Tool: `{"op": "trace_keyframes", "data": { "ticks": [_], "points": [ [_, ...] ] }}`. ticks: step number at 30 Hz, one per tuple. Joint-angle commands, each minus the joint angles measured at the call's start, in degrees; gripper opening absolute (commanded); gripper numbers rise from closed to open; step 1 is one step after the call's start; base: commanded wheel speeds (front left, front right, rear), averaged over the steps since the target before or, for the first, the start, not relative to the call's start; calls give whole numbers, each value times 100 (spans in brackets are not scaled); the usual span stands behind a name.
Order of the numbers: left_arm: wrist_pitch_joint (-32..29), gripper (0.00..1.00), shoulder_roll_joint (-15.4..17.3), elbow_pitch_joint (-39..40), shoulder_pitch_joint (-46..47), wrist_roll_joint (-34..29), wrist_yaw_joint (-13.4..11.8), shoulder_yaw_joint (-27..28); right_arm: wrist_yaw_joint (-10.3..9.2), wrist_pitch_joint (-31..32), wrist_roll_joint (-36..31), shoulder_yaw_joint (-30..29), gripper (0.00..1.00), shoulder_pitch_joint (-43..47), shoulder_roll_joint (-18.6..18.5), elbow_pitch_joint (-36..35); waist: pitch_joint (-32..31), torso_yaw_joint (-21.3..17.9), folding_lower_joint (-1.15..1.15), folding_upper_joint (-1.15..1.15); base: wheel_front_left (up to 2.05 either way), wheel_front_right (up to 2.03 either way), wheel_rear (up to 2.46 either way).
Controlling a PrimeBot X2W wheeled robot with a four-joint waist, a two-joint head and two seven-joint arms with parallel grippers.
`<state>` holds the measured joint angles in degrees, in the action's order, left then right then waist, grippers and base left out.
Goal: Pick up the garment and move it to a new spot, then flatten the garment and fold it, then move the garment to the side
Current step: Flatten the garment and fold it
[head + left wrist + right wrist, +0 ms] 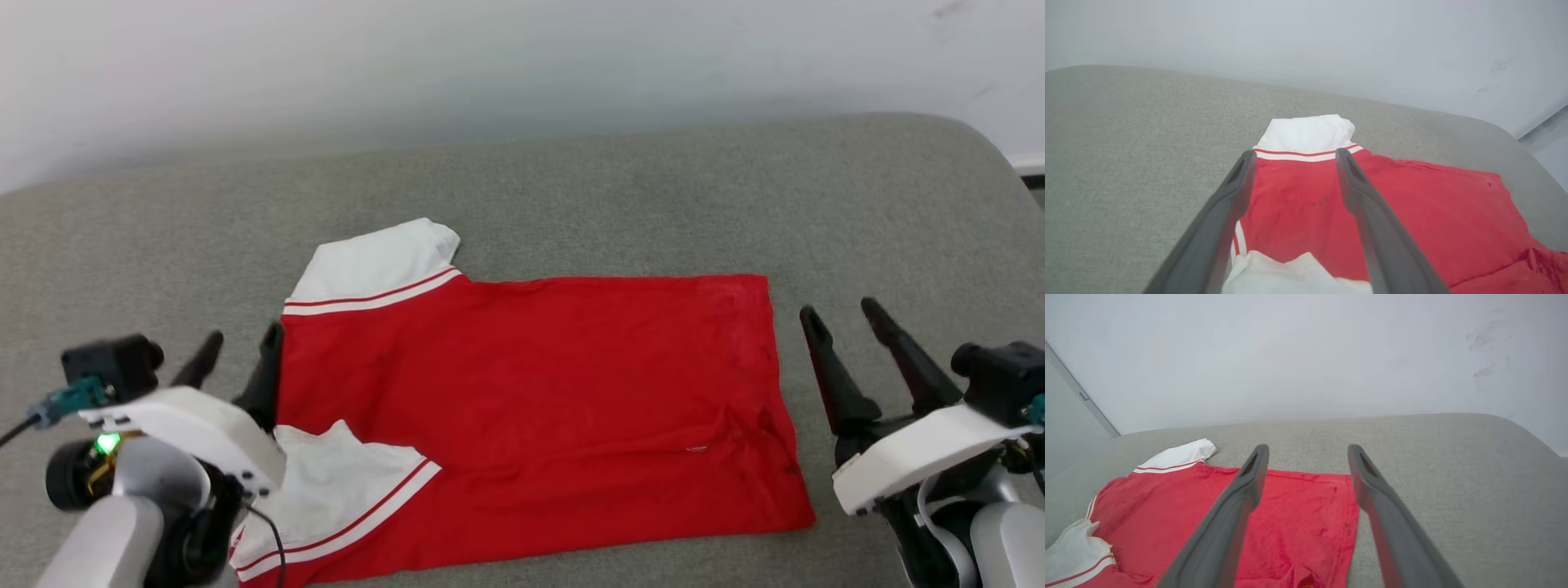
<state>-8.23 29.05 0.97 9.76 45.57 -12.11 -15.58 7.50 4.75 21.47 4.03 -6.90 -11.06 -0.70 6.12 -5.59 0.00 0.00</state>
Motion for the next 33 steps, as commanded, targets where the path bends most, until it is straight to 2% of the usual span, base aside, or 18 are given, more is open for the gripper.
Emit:
{"op": "trace_keyframes", "data": {
  "ticks": [1,6,11,14,18,22,27,33],
  "points": [
    [124,100,-1,34,190,-83,-35,73,-2,-98,-105,-50,100,-98,81,-85,143,-115,0,0,0,0,0],
    [122,100,75,29,916,-161,-18,207,-2,-229,-248,-188,100,-355,228,-423,651,-302,0,0,0,0,0],
    [-241,100,239,-153,1901,-78,241,179,-2,-328,-302,-258,100,-671,330,-759,1322,-517,0,0,0,0,0],
    [-806,100,404,-376,2474,73,530,29,-2,-365,-308,-288,100,-818,371,-892,1672,-655,0,0,0,0,0],
    [-1880,100,710,-787,3153,334,908,-224,-2,-348,-330,-258,100,-931,404,-915,1972,-809,0,0,0,0,0],
    [-2875,100,942,-1240,3685,544,1108,-426,-2,-369,-274,-111,100,-998,423,-796,2112,-981,0,0,0,0,0],
    [-3757,100,1105,-1612,4161,641,1125,-626,-2,-437,-149,8,100,-1095,474,-661,2293,-1172,0,0,0,0,0],
    [-4219,100,1152,-1989,4452,546,1058,-809,-2,-521,-57,72,100,-1094,505,-522,2473,-1358,0,0,0,0,0]
  ]
}}
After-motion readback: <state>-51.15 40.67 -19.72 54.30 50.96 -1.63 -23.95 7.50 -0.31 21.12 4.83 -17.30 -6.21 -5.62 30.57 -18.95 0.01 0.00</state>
